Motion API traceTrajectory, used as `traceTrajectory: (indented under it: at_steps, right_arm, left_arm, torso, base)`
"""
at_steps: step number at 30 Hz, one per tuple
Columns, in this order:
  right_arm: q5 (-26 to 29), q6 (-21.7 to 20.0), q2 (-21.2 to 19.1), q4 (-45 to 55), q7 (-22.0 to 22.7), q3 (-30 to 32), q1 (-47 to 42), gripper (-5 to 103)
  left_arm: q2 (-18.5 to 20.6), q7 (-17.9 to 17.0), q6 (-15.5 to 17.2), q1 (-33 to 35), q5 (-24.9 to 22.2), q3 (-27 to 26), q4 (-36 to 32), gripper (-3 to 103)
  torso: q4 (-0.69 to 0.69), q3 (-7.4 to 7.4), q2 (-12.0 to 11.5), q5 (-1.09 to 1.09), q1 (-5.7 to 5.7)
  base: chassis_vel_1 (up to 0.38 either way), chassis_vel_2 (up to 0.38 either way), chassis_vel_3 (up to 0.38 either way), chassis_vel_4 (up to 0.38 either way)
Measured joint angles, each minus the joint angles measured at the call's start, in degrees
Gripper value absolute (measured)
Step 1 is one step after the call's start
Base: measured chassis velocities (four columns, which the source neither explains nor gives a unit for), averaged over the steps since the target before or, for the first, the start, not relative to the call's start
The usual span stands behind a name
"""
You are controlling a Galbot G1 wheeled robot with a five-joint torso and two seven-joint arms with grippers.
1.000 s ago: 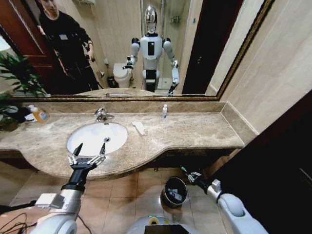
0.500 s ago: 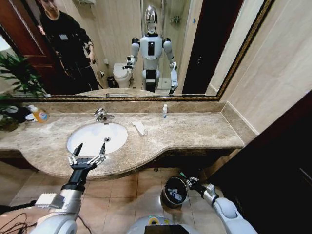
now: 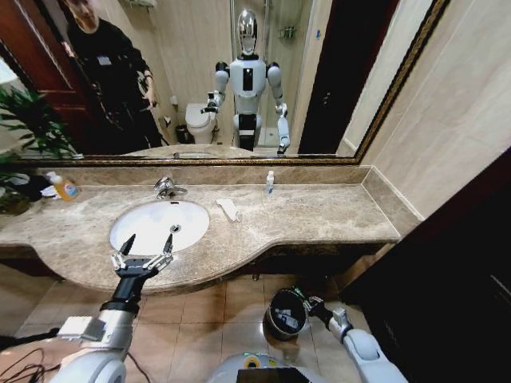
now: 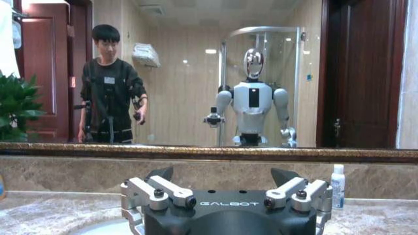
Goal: Pick up the trash from the sink and place it in the trash bin.
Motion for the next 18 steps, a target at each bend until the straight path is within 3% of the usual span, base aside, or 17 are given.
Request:
traceTrajectory:
  at_steps: [2, 5, 6, 9, 12, 13, 15, 18]
  right_arm:
    - [-0.2, 0.0, 0.0, -0.2, 0.0, 0.0, 0.1, 33]
    - [-0.6, 0.1, 0.1, -0.4, 0.0, -0.1, 0.2, 50]
    - [-0.6, 0.1, 0.1, -0.4, 0.0, -0.1, 0.2, 50]
    - [-0.7, 0.1, 0.1, -0.4, 0.0, -0.1, 0.2, 66]
    - [-0.7, 0.1, 0.1, -0.3, -0.1, -0.1, 0.1, 71]
    - [-0.7, 0.0, 0.0, -0.2, -0.1, -0.1, -0.1, 82]
    - [-0.7, 0.0, -0.1, -0.1, -0.2, -0.1, -0.2, 82]
    - [-0.4, 0.1, -0.5, 0.0, -0.6, 0.1, -0.5, 97]
  left_arm:
    - [0.0, 0.0, 0.0, 0.0, 0.0, 0.0, 0.0, 100]
    - [0.0, 0.0, 0.0, 0.0, 0.0, 0.0, 0.0, 100]
    - [0.0, 0.0, 0.0, 0.0, 0.0, 0.0, 0.0, 100]
    - [0.0, 0.0, 0.0, 0.0, 0.0, 0.0, 0.0, 100]
    - [0.0, 0.0, 0.0, 0.0, 0.0, 0.0, 0.0, 100]
    - [0.0, 0.0, 0.0, 0.0, 0.0, 0.0, 0.0, 100]
    - [0.0, 0.0, 0.0, 0.0, 0.0, 0.0, 0.0, 100]
    - [0.0, 0.0, 0.0, 0.0, 0.0, 0.0, 0.0, 100]
  torso:
    - [0.00, 0.00, 0.0, -0.01, 0.00]
    - [0.00, 0.00, 0.0, 0.00, 0.00]
    - [0.00, 0.00, 0.0, 0.00, 0.00]
    - [0.00, 0.00, 0.0, 0.00, 0.00]
    - [0.00, 0.00, 0.0, 0.00, 0.00]
    - [0.00, 0.00, 0.0, 0.00, 0.00]
    - [0.00, 0.00, 0.0, 0.00, 0.00]
    - [0.00, 0.00, 0.0, 0.00, 0.00]
  base:
    - [0.000, 0.000, 0.000, 0.000]
    - [0.000, 0.000, 0.000, 0.000]
    - [0.000, 0.000, 0.000, 0.000]
    - [0.000, 0.000, 0.000, 0.000]
    - [0.000, 0.000, 0.000, 0.000]
    - [0.000, 0.000, 0.000, 0.000]
    - [0.000, 0.000, 0.000, 0.000]
    - [0.000, 0.000, 0.000, 0.000]
